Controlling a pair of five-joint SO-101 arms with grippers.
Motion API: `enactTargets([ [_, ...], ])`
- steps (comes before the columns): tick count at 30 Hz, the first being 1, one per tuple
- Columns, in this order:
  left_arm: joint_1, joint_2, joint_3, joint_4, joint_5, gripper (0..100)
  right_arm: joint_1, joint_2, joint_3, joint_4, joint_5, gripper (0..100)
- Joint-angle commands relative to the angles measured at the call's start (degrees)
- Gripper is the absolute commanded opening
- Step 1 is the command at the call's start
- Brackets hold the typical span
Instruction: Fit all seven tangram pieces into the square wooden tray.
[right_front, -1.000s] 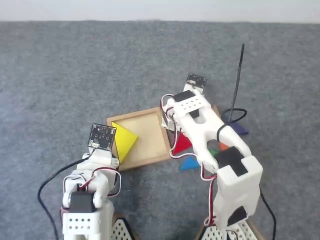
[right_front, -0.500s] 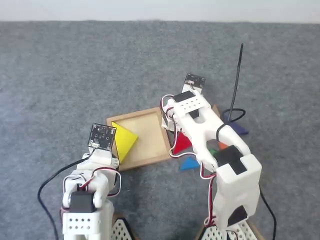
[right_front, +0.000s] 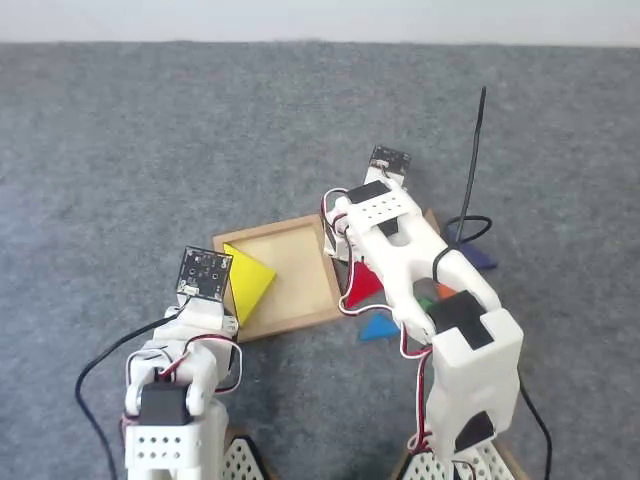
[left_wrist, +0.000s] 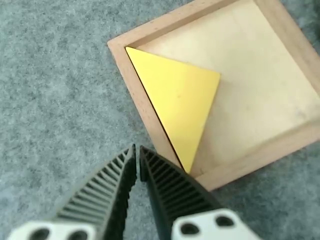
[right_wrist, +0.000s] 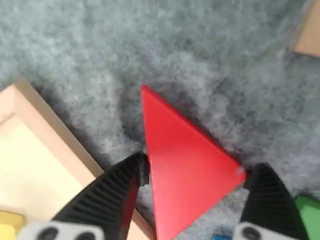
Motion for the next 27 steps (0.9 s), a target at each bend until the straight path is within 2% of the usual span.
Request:
enactTargets([
  [1, -0.2, -1.1, -0.7, 0.3, 0.4, 1, -2.3, -6.5, -1.0, -0.5, 0.7, 26.1],
  [11, -0.2, -1.1, -0.7, 0.3, 0.4, 1, -7.3, -11.4, 1.5, -0.6, 4.7, 27.3],
  [15, -0.2, -1.1, -0.7, 0.3, 0.4, 1, -5.1, -11.3, 1.5, -0.5, 4.8, 29.1],
  [20, -0.2, -1.1, -0.7, 0.3, 0.4, 1, -3.4, -11.1, 1.7, -0.5, 7.8, 39.6],
  [27, -0.2, -1.1, -0.7, 0.3, 0.4, 1, -2.3, -4.8, 1.8, -1.7, 11.9, 35.5],
])
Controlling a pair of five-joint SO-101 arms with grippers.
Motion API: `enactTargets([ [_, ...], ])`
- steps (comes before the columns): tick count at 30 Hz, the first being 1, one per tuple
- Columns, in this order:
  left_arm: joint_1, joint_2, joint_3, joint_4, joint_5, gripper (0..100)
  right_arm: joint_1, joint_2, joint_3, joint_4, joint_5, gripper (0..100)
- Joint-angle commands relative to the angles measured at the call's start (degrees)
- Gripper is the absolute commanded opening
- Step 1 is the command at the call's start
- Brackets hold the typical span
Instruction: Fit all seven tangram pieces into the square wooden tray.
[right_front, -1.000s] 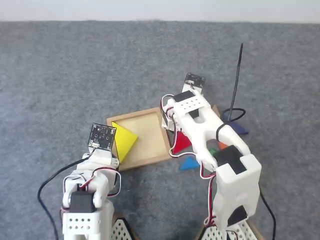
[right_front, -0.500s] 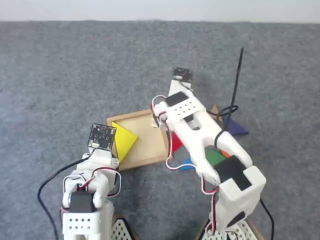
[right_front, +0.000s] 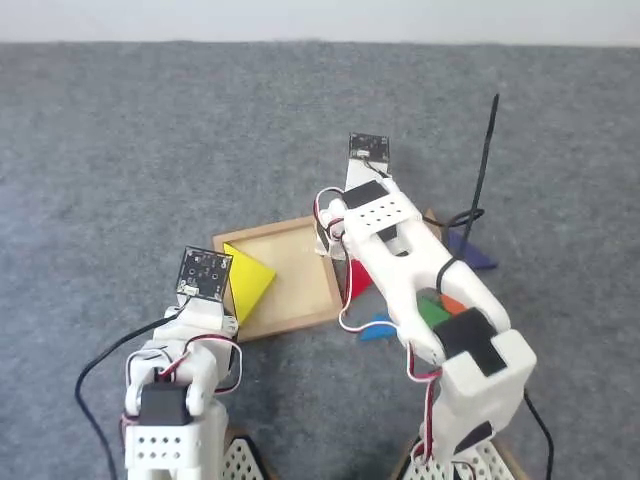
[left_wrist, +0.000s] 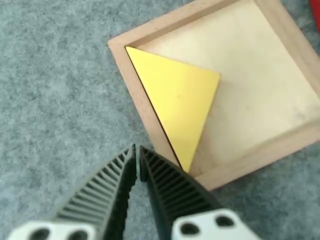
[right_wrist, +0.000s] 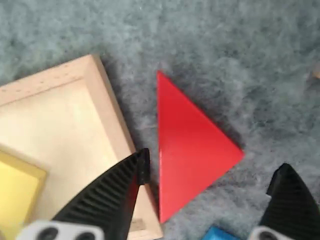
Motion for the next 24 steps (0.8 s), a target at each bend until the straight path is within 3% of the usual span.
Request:
enactTargets([
  [1, -0.2, -1.1, -0.7, 0.3, 0.4, 1, 0.4, 2.5, -1.0, -2.0, 1.8, 35.5],
  [8, -0.2, -1.1, -0.7, 0.3, 0.4, 1, 0.4, 5.7, -1.0, -4.0, 1.9, 34.8],
  [14, -0.2, -1.1, -0.7, 0.3, 0.4, 1, 0.4, 5.7, -0.9, -4.1, 1.9, 24.2],
  [24, -0.2, -1.1, -0.7, 0.3, 0.4, 1, 0.1, 1.6, -3.9, -1.7, 1.7, 22.6],
])
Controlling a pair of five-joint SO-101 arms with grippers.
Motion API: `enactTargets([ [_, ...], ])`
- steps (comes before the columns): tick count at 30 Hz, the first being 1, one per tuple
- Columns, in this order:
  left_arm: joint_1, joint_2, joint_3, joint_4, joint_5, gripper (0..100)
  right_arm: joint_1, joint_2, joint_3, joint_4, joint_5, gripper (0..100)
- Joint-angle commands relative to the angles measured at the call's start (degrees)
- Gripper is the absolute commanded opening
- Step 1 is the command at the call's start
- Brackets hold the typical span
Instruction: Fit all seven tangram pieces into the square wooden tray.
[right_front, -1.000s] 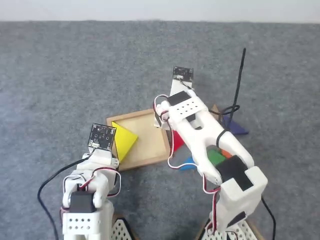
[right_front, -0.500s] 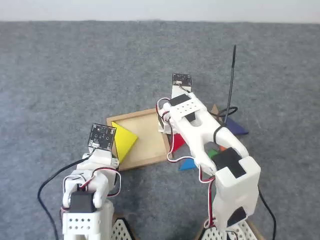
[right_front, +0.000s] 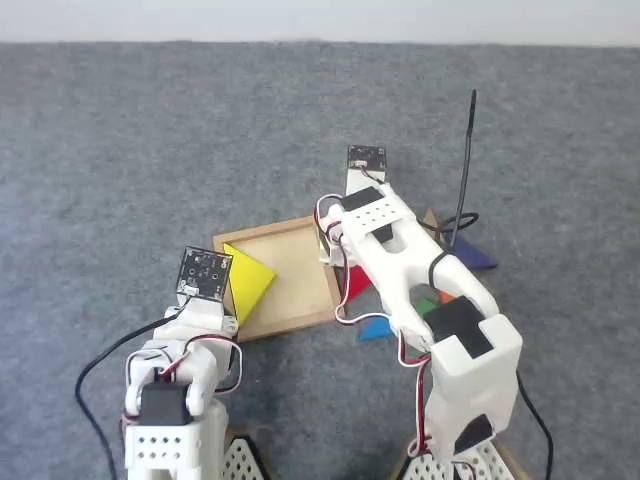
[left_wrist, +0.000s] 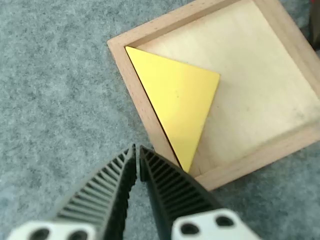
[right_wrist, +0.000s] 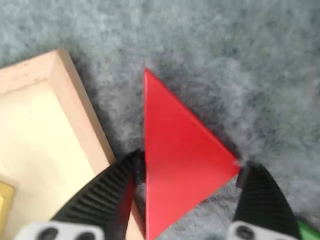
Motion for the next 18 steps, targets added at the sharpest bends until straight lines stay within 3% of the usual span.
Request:
enactTargets([
  [1, -0.2, -1.1, -0.7, 0.3, 0.4, 1, -0.7, -5.0, -4.1, 1.5, 0.4, 21.5],
  [11, -0.2, -1.1, -0.7, 0.3, 0.4, 1, -5.6, -7.8, -4.1, 2.0, 0.7, 20.6],
  [15, -0.2, -1.1, -0.7, 0.3, 0.4, 1, -4.4, -8.0, -4.1, 2.0, 2.4, 26.0],
  [18, -0.2, -1.1, -0.7, 0.3, 0.4, 1, -6.7, -7.8, -4.2, 2.9, 4.5, 23.3],
])
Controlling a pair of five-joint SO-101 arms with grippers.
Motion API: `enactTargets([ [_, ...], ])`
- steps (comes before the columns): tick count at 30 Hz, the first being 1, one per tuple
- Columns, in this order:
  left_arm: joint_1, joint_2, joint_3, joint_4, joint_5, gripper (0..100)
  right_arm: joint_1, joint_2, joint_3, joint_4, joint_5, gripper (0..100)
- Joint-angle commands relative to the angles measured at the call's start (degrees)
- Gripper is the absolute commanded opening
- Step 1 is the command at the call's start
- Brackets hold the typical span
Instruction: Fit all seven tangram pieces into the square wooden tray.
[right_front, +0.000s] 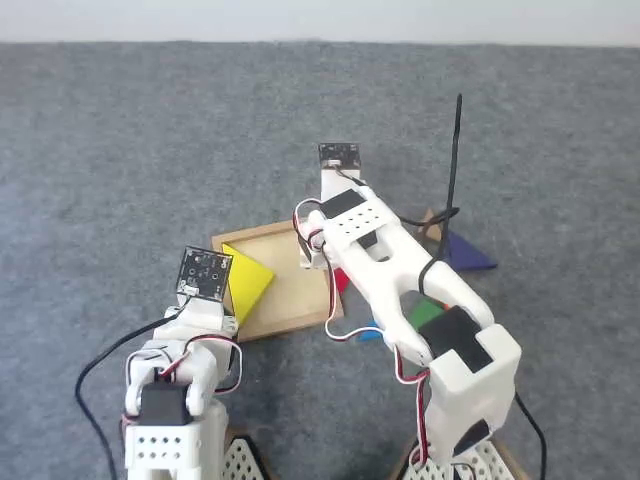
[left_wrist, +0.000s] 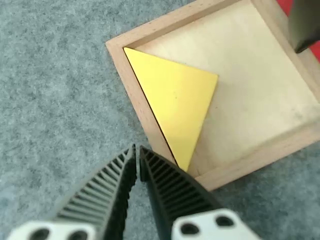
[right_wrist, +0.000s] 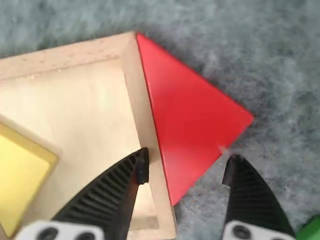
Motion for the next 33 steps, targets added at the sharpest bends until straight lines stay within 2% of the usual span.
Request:
enactTargets([
  [1, -0.2, -1.1, -0.7, 0.3, 0.4, 1, -3.0, -4.3, -3.3, 1.6, 3.3, 22.6],
  [4, -0.2, -1.1, -0.7, 0.3, 0.4, 1, -3.2, -5.0, -3.7, 2.6, 3.6, 23.6],
  [10, -0.2, -1.1, -0.7, 0.3, 0.4, 1, 1.5, -8.6, -4.0, 2.3, 3.9, 33.2],
  [18, -0.2, -1.1, -0.7, 0.3, 0.4, 1, 4.9, -2.0, -11.9, 1.6, 8.4, 30.8],
  [24, -0.2, -1.1, -0.7, 0.3, 0.4, 1, 4.5, 9.4, -16.9, 3.2, 8.4, 30.8],
  [33, -0.2, -1.1, -0.7, 0.3, 0.4, 1, -1.2, 12.9, -18.5, 5.8, 8.2, 30.9],
])
